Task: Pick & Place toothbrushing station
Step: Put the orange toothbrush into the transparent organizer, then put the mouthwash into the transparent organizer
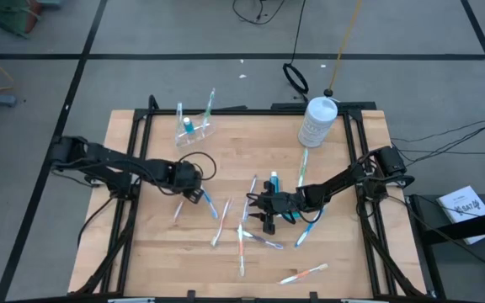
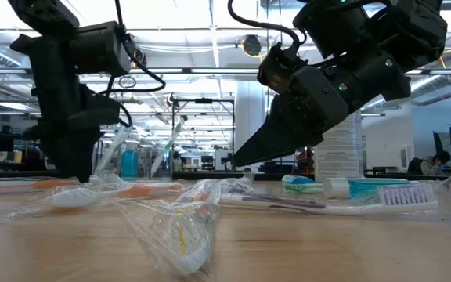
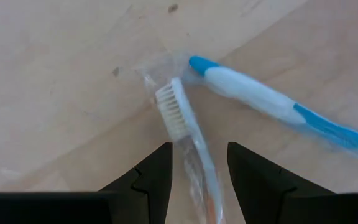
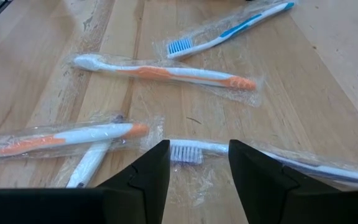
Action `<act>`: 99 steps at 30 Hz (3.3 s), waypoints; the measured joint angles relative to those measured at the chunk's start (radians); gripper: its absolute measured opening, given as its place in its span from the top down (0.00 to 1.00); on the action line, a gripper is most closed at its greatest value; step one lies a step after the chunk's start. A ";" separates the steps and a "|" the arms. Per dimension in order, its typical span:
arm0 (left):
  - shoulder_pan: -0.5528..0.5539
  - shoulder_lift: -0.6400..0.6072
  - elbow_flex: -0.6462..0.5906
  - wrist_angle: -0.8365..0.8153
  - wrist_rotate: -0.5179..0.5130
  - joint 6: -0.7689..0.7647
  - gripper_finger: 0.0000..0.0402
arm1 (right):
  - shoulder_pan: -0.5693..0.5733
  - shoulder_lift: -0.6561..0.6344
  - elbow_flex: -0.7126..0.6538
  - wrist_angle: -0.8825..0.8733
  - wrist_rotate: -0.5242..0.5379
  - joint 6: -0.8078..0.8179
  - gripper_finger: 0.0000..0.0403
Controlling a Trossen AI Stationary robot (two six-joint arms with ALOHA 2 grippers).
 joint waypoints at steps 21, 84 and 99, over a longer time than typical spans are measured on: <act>-0.004 0.015 0.030 0.015 -0.114 0.073 0.96 | 0.000 0.000 0.000 -0.003 0.000 0.000 0.61; 0.594 -0.283 -0.466 1.342 -0.553 0.765 0.85 | -0.001 0.000 0.000 -0.015 0.000 -0.005 0.61; 0.556 -0.283 -0.466 1.239 -0.516 0.685 0.53 | -0.001 0.000 0.000 -0.015 0.000 -0.005 0.61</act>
